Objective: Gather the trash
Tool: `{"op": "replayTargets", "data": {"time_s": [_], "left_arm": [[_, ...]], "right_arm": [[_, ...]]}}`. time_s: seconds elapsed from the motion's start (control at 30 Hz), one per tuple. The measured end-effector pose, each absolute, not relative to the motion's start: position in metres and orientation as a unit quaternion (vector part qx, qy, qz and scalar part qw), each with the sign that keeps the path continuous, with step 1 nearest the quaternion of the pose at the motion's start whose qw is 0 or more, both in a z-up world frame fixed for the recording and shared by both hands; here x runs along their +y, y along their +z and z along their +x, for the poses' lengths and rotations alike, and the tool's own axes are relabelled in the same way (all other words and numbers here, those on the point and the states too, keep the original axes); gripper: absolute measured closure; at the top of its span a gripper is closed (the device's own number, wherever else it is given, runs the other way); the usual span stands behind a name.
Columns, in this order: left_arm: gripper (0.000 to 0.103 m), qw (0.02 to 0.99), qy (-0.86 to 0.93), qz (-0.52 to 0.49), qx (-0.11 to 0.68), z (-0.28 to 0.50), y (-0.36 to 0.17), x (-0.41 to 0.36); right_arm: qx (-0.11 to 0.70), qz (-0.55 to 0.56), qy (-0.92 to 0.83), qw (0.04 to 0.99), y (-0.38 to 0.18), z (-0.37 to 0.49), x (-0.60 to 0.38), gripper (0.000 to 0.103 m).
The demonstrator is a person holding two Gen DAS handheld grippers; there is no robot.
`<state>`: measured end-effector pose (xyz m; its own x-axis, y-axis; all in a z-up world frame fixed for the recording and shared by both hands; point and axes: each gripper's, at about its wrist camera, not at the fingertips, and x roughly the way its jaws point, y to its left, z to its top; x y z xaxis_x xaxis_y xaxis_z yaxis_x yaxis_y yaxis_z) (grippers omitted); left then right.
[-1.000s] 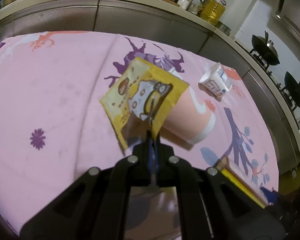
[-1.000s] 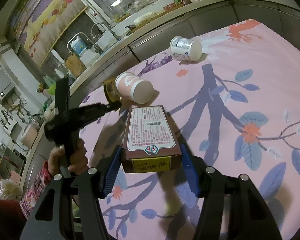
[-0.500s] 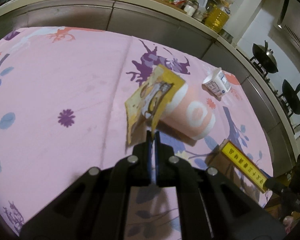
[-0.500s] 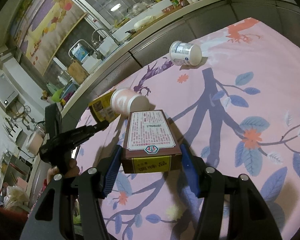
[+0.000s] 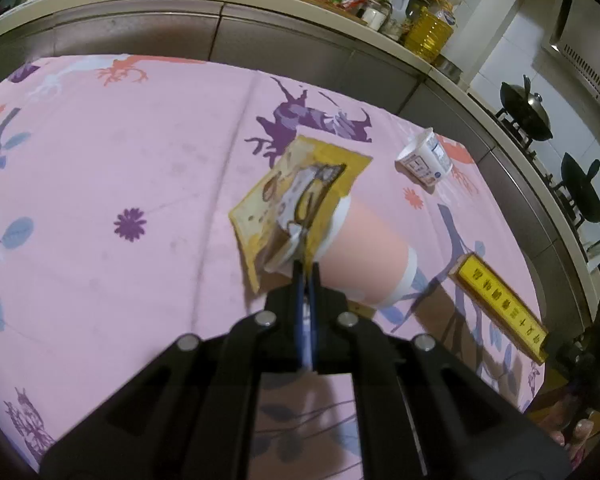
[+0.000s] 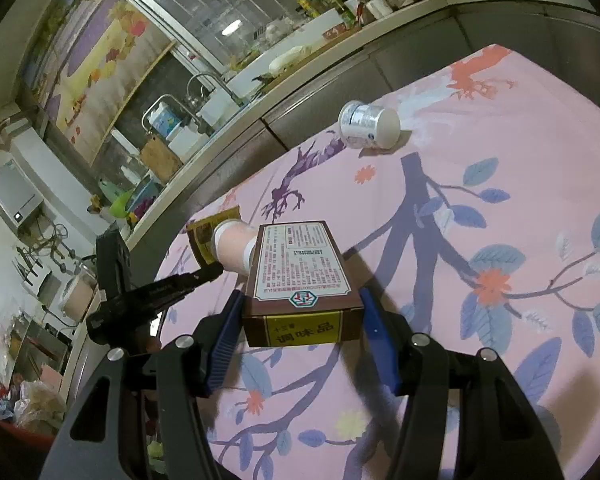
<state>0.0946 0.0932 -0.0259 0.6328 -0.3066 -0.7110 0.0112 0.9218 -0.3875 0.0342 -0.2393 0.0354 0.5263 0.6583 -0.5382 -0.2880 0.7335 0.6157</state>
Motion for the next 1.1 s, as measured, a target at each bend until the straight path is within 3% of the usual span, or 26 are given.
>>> {"op": "replayTargets", "data": {"time_s": [1.1], "left_arm": [[0.101,0.896,-0.089,-0.195,0.388,0.087,-0.002,0.106]], "right_arm": [[0.384,0.253,0.273,0.845,0.036,0.040,-0.246,0.046]]}}
